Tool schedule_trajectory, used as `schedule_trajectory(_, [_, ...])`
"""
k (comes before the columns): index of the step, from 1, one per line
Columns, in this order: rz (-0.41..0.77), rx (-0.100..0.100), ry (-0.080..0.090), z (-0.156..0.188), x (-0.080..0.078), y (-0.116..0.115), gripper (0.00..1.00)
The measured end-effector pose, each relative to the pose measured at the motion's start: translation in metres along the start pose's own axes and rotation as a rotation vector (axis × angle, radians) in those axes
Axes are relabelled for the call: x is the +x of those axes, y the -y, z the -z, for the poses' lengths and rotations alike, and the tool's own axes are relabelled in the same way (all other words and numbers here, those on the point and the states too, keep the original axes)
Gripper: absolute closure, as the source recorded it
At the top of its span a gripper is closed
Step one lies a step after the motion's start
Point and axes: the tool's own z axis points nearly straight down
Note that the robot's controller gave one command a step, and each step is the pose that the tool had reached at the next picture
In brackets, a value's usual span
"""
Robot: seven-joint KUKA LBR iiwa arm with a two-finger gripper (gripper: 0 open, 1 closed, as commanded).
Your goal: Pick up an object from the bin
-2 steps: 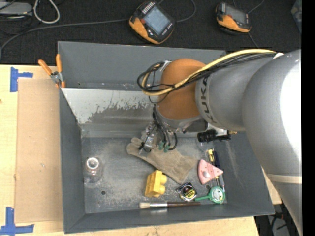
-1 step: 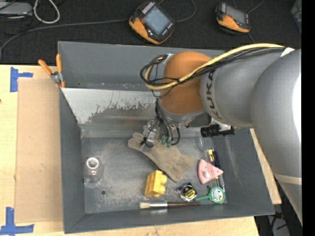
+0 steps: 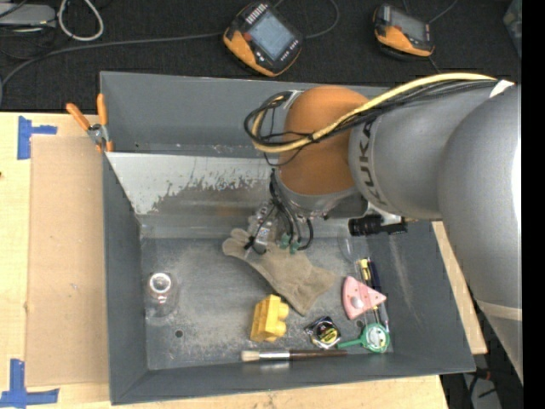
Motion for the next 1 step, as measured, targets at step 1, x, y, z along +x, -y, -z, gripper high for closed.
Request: schedule_trajectory(1, [0.001, 0.002, -0.005, 0.0149, 0.0012, 0.0006, 1.0])
